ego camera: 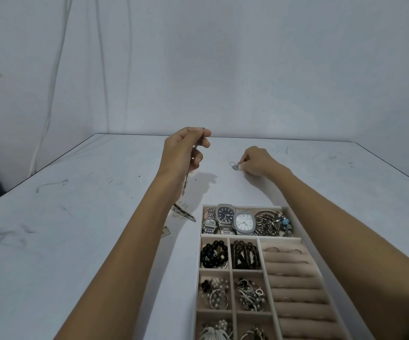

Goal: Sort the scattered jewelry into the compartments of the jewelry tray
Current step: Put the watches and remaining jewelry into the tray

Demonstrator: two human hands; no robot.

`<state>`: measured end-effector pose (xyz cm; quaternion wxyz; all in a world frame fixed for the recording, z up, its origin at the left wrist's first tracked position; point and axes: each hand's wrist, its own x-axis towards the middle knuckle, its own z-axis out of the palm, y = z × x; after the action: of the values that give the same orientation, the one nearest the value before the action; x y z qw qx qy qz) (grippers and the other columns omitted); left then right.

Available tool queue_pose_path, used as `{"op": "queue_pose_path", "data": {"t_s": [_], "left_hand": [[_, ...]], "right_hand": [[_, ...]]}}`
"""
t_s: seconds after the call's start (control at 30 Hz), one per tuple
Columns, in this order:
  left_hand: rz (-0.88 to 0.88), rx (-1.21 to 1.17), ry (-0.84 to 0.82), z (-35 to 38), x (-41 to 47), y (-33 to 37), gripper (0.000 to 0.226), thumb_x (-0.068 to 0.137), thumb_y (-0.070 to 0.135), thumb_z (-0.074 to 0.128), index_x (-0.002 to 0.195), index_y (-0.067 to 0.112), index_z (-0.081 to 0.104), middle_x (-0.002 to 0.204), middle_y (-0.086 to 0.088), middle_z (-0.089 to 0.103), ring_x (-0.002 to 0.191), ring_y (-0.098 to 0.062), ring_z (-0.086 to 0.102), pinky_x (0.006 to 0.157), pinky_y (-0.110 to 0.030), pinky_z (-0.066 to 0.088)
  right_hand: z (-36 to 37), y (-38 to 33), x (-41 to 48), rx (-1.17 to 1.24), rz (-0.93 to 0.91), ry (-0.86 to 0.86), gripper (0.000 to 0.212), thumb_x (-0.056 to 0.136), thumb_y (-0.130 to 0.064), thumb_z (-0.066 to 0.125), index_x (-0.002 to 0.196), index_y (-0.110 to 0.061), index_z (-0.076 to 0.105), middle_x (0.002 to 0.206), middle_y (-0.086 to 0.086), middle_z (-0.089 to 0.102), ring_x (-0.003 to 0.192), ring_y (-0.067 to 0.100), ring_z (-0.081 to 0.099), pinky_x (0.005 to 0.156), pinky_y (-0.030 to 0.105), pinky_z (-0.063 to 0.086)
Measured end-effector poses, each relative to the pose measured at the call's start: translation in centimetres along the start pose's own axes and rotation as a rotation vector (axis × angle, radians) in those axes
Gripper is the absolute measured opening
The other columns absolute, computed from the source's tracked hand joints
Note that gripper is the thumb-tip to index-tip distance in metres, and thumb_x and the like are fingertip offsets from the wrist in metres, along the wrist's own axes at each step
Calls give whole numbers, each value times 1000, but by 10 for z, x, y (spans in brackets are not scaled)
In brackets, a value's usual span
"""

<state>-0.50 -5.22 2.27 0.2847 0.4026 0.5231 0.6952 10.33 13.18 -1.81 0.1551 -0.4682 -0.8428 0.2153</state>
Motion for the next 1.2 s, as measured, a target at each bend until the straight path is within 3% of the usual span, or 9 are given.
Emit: {"op": "queue_pose_path", "data": {"t_s": [0.1, 0.17, 0.27, 0.4, 0.57, 0.7, 0.93, 1.1, 1.2], "left_hand": [[5, 1, 19, -3, 1, 1, 20, 96, 16, 47, 85, 16, 64, 69, 6, 57, 44, -7, 37, 51, -22, 26], [7, 6, 22, -4, 1, 2, 20, 96, 16, 47, 84, 17, 64, 68, 7, 57, 44, -8, 38, 53, -24, 25], [11, 17, 10, -5, 0, 3, 20, 96, 17, 48, 84, 17, 64, 69, 5, 57, 44, -8, 38, 53, -25, 24], [26, 52, -31, -4, -1, 3, 19, 96, 18, 49, 85, 15, 64, 72, 2, 59, 47, -11, 41, 51, -23, 28], [43, 100, -53, -2, -4, 4, 19, 97, 18, 48, 87, 13, 63, 73, 2, 60, 48, -11, 42, 48, -20, 31], [59, 157, -64, -3, -7, 5, 19, 97, 19, 49, 88, 13, 64, 74, 3, 60, 47, -9, 44, 48, -20, 32], [111, 166, -79, -6, -14, 22, 16, 95, 24, 52, 87, 18, 65, 78, 7, 59, 49, -7, 38, 53, -21, 29], [180, 71, -66, -3, -21, 37, 18, 93, 22, 54, 77, 20, 63, 86, 4, 57, 50, -10, 33, 52, -22, 24], [213, 58, -92, -1, -26, 44, 19, 95, 21, 53, 77, 20, 59, 84, 8, 56, 52, -9, 37, 53, -21, 28]], "right_hand": [[-9, 1, -9, 364, 1, 53, 15, 93, -4, 50, 82, -6, 60, 75, -1, 54, 83, 20, 48, 57, 23, 38], [-16, 1, -14, 564, 5, 57, 18, 94, -9, 53, 78, -16, 53, 82, 1, 57, 85, 18, 50, 64, 27, 42], [-28, -1, -20, 823, 14, 13, 15, 96, -12, 53, 84, -19, 51, 100, 1, 67, 92, 18, 57, 81, 35, 44], [-43, -10, -32, 1068, -30, -44, 11, 101, -14, 44, 92, -18, 49, 99, 1, 72, 90, 17, 67, 81, 37, 44], [-56, -26, -55, 1243, -54, -58, 8, 100, -17, 49, 92, -16, 51, 75, 0, 60, 60, 17, 60, 71, 37, 54], [-66, -42, -76, 1299, -105, -64, 10, 100, -15, 46, 90, -16, 47, 64, -2, 45, 43, 12, 38, 45, 21, 37], [-75, -58, -121, 1358, -218, -80, 13, 99, -24, 50, 86, -24, 47, 57, -7, 31, 43, 8, 18, 41, 21, 13], [-66, -54, -143, 1505, -262, -115, 14, 99, -25, 49, 85, -26, 47, 56, -8, 27, 39, 5, 17, 39, 19, 12], [-60, -49, -153, 1582, -295, -198, 15, 100, -25, 47, 85, -26, 48, 54, -9, 27, 37, 4, 17, 38, 19, 12]]}}
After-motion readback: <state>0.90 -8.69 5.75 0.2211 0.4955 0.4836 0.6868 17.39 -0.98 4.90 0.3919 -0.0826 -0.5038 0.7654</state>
